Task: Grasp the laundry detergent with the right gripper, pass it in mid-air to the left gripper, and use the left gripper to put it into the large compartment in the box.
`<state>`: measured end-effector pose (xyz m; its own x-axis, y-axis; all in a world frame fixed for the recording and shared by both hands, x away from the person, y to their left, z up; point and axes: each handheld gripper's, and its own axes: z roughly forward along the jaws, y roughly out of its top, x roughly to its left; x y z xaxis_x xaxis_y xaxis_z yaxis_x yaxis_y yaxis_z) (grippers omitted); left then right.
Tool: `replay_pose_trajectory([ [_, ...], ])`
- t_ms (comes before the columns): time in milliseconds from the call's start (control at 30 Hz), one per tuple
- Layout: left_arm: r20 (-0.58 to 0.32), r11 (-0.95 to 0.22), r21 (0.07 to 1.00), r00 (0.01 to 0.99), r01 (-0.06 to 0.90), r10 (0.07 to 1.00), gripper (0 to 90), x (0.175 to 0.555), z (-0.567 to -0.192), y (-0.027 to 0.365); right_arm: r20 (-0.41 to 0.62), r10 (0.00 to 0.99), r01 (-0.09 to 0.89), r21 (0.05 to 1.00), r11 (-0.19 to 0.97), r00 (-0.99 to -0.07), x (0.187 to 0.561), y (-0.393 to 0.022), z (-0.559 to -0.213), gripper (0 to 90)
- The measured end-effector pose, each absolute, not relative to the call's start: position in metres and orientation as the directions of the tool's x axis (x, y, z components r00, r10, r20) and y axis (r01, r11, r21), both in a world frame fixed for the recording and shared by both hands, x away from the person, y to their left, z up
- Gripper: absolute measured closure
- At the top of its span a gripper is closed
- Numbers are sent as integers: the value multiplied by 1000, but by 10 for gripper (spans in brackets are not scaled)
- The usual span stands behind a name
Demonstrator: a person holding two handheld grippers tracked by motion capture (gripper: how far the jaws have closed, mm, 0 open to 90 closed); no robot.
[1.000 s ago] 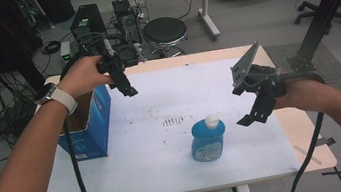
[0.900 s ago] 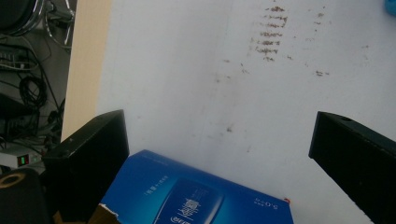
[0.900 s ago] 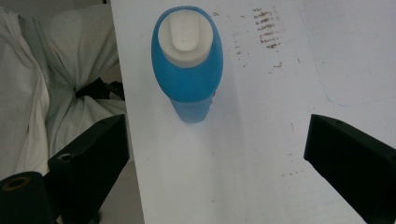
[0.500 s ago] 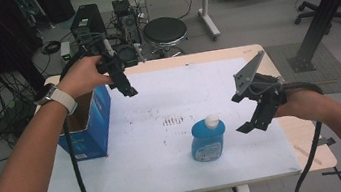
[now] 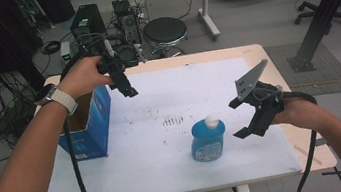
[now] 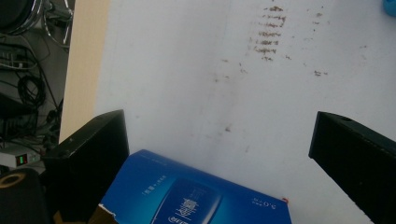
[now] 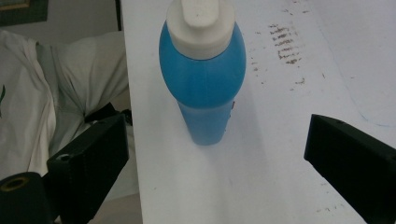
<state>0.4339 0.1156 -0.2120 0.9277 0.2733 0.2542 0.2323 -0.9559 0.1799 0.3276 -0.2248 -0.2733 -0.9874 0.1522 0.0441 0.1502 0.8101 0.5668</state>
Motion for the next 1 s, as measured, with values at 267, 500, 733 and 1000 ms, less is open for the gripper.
replay_pose_trajectory([
  [267,251,-955,179,928,236,276,55,434,-214,114,63,142,151,604,783,-988,327,-228,-286,63],
  [500,248,-955,181,929,234,275,54,434,-216,113,68,143,152,654,741,-987,326,-231,-301,63],
  [733,249,-955,181,928,236,277,55,434,-216,113,88,141,163,685,710,-986,326,-234,-315,64],
  [1000,249,-955,177,928,238,278,56,434,-216,113,93,143,166,712,682,-985,327,-236,-326,65],
])
